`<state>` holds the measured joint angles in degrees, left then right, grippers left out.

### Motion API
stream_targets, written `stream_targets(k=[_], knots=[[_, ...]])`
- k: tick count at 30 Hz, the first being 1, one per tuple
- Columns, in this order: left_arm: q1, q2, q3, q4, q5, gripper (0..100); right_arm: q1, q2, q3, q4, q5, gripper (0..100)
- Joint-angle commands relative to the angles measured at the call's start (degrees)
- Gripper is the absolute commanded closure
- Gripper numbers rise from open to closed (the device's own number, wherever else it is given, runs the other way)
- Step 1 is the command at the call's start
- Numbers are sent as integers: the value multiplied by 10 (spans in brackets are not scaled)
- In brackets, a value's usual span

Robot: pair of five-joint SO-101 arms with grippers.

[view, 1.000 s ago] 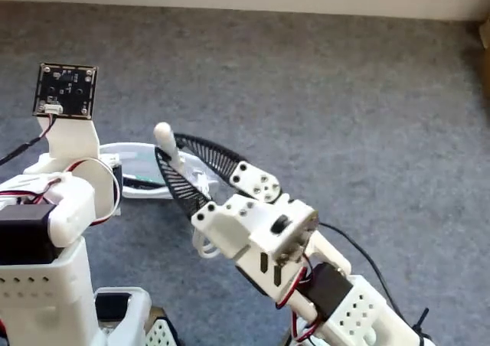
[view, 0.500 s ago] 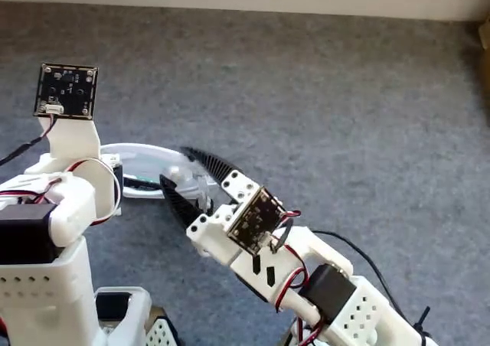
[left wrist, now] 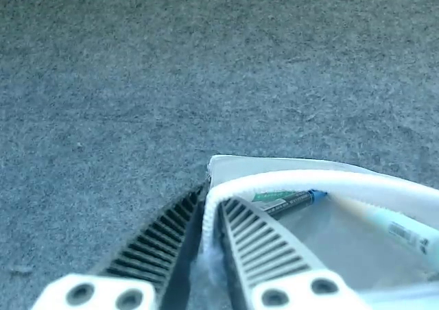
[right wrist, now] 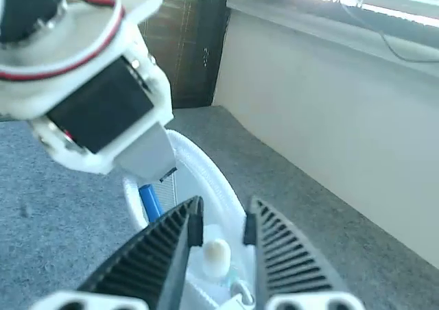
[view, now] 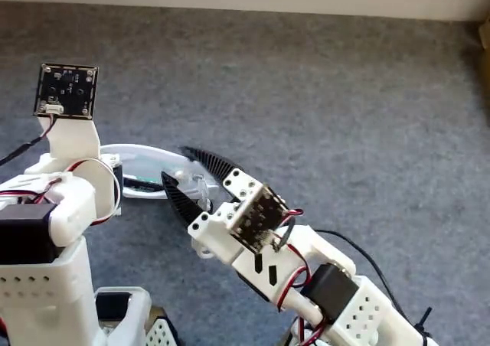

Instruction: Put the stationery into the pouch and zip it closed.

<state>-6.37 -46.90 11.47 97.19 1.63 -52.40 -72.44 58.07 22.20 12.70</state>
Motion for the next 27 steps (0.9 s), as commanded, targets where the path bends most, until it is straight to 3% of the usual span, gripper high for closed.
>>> stream_targets(k=[1,11,18,27], knots=[[10,6,3,-4,-1,993,-6,-45,-48,2,3,990],[10,6,3,-4,-1,993,-2,-73,-121,173,3,993],[10,6,3,-4,-1,993,-2,-53,-117,173,3,993],[8,6,3,-4,-1,993,-29,144,-122,73,2,993]])
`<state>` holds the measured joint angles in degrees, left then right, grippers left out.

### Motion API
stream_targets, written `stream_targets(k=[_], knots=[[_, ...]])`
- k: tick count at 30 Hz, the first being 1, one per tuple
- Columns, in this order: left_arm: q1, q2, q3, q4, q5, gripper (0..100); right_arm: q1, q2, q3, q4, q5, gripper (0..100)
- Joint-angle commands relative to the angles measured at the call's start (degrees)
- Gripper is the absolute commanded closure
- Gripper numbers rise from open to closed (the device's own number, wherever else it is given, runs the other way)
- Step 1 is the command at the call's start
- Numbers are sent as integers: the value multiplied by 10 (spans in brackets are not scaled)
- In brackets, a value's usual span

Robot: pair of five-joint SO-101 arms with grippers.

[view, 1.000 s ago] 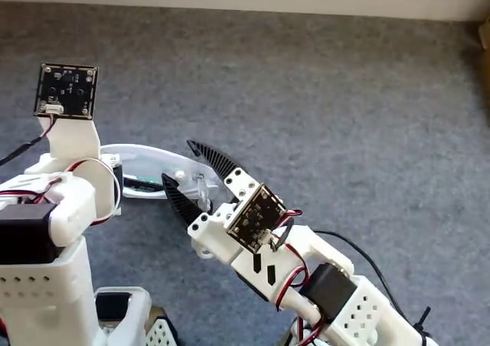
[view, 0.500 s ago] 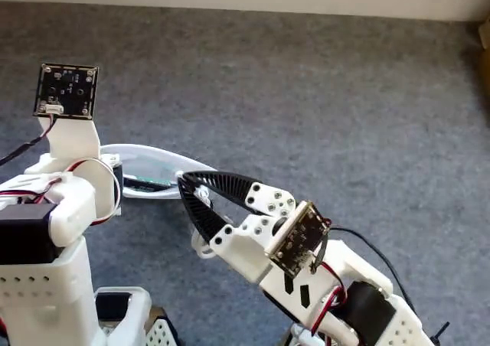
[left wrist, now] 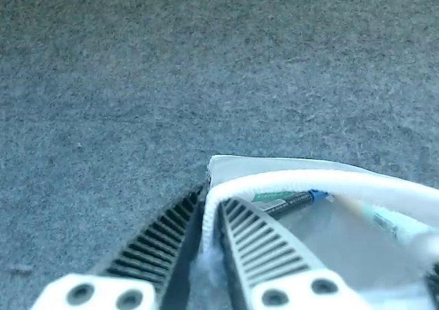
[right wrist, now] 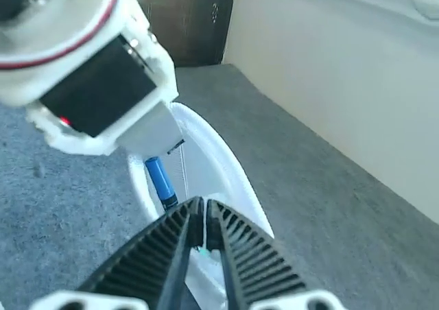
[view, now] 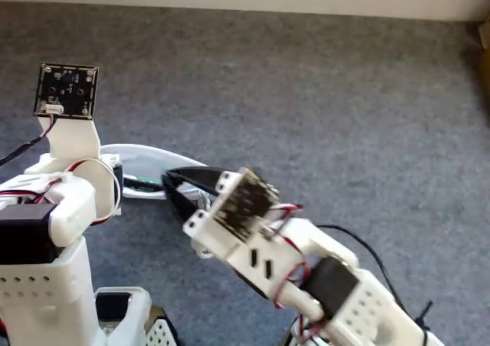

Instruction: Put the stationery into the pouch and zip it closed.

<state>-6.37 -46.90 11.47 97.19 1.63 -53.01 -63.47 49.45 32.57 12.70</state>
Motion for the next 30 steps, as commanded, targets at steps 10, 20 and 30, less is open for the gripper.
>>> stream_targets(k=[10,20,30], knots=[[-18,6,3,-4,-1,992,-80,52,-65,-29,2,993],[-18,6,3,-5,-1,992,-79,-85,-70,28,2,989],[-18,6,6,-4,-1,992,-78,-105,-153,190,-60,988]])
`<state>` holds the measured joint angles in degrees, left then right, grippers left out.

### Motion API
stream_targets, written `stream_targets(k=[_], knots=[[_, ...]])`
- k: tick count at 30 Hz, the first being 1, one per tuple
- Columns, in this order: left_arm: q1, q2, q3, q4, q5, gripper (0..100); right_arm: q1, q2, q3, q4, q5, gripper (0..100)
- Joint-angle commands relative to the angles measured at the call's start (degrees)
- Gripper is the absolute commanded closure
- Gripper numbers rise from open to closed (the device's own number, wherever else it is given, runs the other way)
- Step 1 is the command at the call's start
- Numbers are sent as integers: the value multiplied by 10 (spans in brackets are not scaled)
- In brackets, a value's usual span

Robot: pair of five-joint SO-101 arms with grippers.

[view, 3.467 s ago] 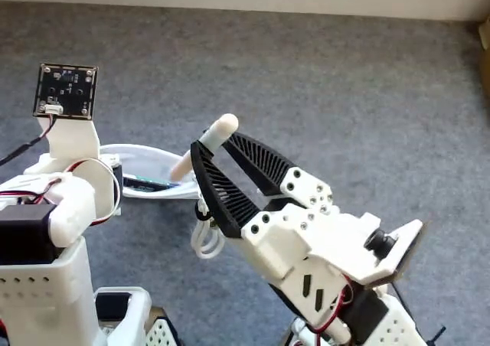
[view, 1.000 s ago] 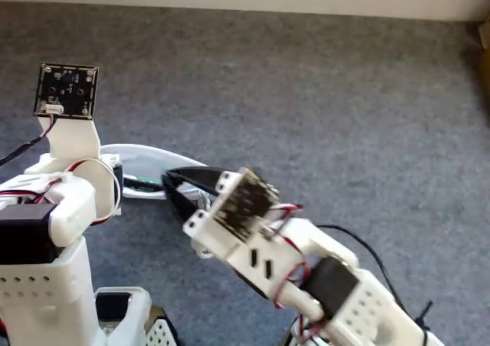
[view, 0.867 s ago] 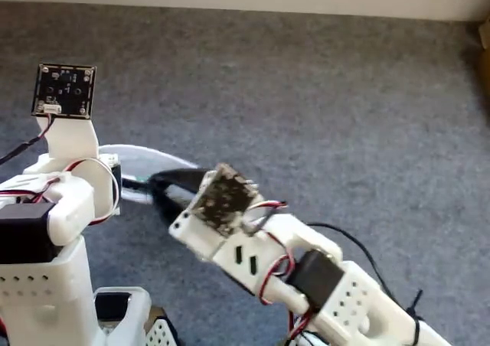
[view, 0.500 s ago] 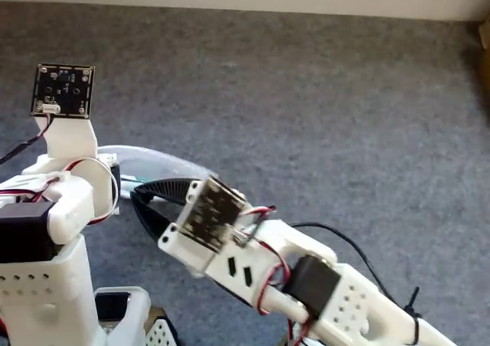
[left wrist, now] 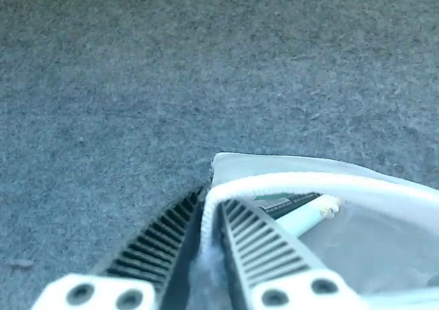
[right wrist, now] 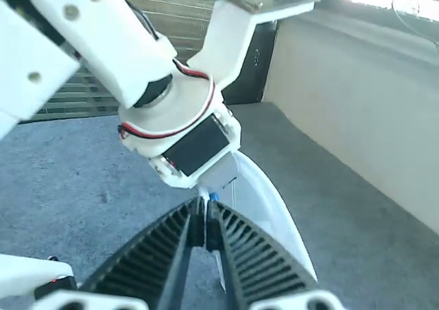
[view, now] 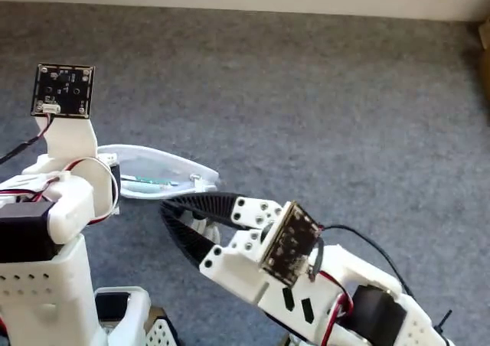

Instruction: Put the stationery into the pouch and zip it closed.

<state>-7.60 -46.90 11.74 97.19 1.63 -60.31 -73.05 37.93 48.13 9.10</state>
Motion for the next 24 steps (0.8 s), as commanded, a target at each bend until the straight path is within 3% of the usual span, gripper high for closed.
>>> stream_targets(k=[1,7,12,24], knots=[[-6,6,8,-6,-1,992,-5,-11,-37,50,-28,988],[-6,5,23,-8,-1,990,-5,-11,-36,109,-76,974],[-6,5,24,-6,-1,990,-4,-12,-36,139,-111,860],[-6,5,25,-4,-3,990,58,-12,34,120,-111,853]])
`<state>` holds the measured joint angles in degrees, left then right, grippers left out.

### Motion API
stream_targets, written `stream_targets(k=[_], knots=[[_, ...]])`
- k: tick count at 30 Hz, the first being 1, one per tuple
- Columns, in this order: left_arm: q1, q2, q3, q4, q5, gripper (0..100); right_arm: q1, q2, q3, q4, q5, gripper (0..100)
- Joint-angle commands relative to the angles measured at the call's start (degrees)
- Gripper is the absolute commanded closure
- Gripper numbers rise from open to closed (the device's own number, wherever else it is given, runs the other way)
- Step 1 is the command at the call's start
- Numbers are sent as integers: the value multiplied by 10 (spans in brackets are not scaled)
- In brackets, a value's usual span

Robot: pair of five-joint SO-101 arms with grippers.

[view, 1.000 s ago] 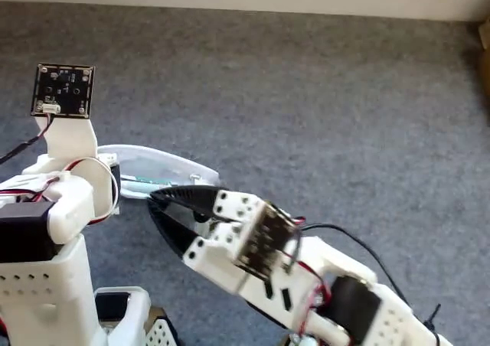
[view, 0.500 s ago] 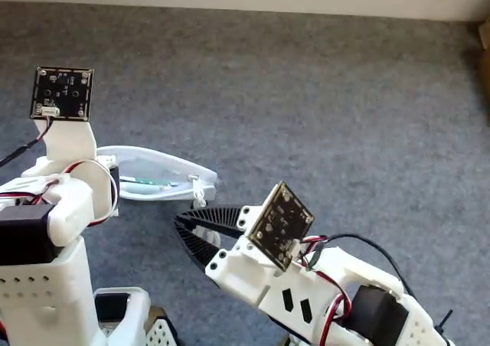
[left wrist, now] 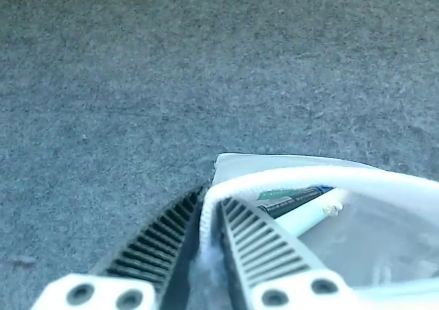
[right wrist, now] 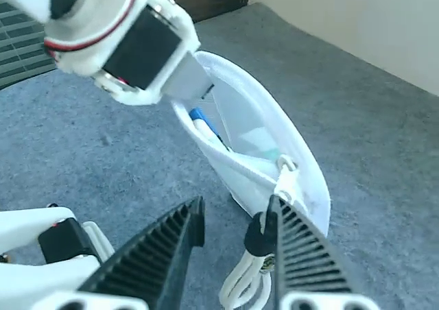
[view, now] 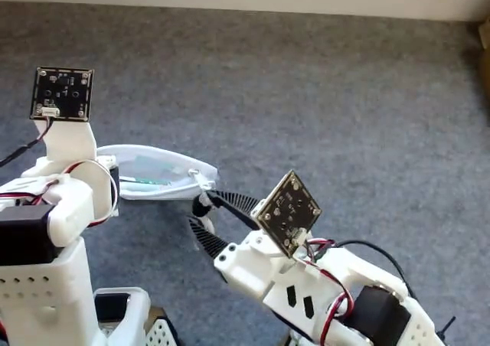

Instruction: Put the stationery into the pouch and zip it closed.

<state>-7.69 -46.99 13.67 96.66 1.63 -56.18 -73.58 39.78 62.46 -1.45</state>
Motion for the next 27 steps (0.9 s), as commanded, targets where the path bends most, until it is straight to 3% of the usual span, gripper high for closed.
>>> stream_targets(k=[1,9,22,27], knots=[[-5,6,6,1,-3,990,16,-7,28,-33,-5,853],[-5,6,6,1,-3,990,17,-7,97,-84,-6,853],[-5,6,12,-3,-3,990,18,-133,73,-22,-2,852],[-5,6,12,0,-3,990,76,-131,72,-22,-2,821]])
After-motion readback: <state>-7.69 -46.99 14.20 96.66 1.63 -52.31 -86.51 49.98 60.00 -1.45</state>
